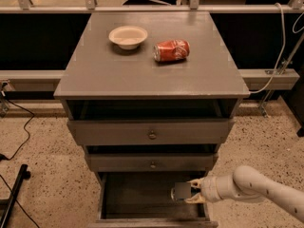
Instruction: Place redbull can into bottom drawer
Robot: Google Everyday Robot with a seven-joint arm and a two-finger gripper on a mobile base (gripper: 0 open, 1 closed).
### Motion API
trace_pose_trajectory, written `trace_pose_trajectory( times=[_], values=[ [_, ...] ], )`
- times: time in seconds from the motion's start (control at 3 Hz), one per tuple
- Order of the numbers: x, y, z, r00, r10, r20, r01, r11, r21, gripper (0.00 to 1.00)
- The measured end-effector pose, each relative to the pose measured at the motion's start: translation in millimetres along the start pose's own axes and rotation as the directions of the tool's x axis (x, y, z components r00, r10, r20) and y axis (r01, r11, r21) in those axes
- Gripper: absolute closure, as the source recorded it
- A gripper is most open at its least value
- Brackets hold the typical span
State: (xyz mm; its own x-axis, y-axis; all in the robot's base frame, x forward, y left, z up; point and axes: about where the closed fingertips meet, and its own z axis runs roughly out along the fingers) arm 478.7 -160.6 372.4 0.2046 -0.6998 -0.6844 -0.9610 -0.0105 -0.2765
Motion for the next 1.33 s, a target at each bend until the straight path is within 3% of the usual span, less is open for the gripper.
trace_pose_trajectory(
  times=[0.33,0.67,1.33],
  values=[
    [14.0,12.6,61.0,0.998,0.031,0.049,-0.028,0.9978,-0.061,1.0],
    [35.9,29.9,110.5,0.991,0.092,0.094,-0.084,0.9934,-0.077,1.0],
    [72.7,45.2,179.9,0.967,0.211,0.142,-0.203,0.9767,-0.07,0.59]
  ],
)
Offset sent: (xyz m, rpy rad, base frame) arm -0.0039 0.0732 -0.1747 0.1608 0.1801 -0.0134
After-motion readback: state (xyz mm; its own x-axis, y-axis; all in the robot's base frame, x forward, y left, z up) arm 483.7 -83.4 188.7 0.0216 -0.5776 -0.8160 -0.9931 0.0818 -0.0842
